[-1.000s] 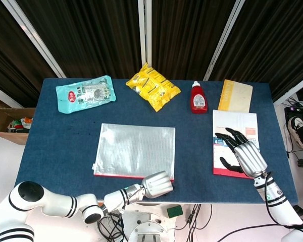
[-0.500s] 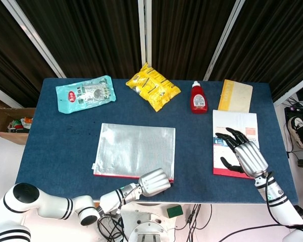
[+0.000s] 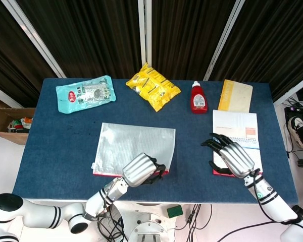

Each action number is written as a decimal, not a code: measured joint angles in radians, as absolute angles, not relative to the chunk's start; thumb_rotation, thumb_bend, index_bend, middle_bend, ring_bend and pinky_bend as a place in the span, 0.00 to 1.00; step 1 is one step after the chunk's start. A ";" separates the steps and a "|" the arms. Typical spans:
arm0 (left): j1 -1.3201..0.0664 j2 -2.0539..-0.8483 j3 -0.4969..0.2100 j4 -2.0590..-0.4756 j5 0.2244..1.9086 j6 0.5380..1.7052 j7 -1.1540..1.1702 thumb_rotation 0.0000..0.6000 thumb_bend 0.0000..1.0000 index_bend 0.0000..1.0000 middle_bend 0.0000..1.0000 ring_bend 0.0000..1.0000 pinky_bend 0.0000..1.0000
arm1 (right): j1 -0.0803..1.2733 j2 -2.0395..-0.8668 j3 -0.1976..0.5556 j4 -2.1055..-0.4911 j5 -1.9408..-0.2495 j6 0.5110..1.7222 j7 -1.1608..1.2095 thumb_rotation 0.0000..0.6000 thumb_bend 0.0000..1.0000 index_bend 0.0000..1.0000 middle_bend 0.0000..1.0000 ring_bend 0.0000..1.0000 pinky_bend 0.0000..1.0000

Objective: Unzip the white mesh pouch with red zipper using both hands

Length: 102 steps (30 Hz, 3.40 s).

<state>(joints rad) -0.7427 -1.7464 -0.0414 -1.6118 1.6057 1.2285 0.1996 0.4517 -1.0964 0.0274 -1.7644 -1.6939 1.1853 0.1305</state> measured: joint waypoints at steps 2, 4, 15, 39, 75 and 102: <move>-0.728 -1.737 -0.058 -1.633 1.608 1.251 0.191 1.00 0.45 0.60 0.80 0.72 0.86 | 0.475 -1.103 0.030 -1.784 -1.700 1.156 0.116 1.00 0.37 0.33 0.33 0.12 0.24; -0.723 -1.729 -0.069 -1.651 1.609 1.259 0.188 1.00 0.45 0.60 0.80 0.72 0.86 | 0.497 -1.113 0.036 -1.798 -1.701 1.127 0.091 1.00 0.37 0.33 0.33 0.12 0.25; -0.698 -1.672 -0.118 -1.739 1.599 1.284 0.198 1.00 0.45 0.60 0.80 0.72 0.86 | 0.636 -1.219 0.123 -1.834 -1.575 0.956 -0.043 1.00 0.36 0.34 0.35 0.14 0.26; -0.660 -1.604 -0.150 -1.784 1.601 1.309 0.200 1.00 0.45 0.60 0.80 0.72 0.86 | 0.853 -1.365 0.221 -1.807 -1.302 0.735 -0.081 1.00 0.39 0.41 0.39 0.17 0.28; -0.651 -1.542 -0.155 -1.787 1.629 1.306 -0.014 1.00 0.46 0.60 0.80 0.72 0.85 | 0.968 -1.367 0.244 -1.728 -1.293 0.645 0.143 1.00 0.40 0.54 0.45 0.22 0.30; -0.542 -1.665 -0.114 -1.662 1.567 1.404 -0.158 1.00 0.46 0.59 0.78 0.71 0.86 | 0.919 -1.399 0.268 -1.714 -1.273 0.804 0.235 1.00 0.52 0.81 0.57 0.33 0.33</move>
<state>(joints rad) -0.5423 -1.6652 -0.1141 -1.6622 1.5672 1.4041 -0.1576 0.9191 -1.3993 0.2679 -1.7142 -1.2731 0.8040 0.2355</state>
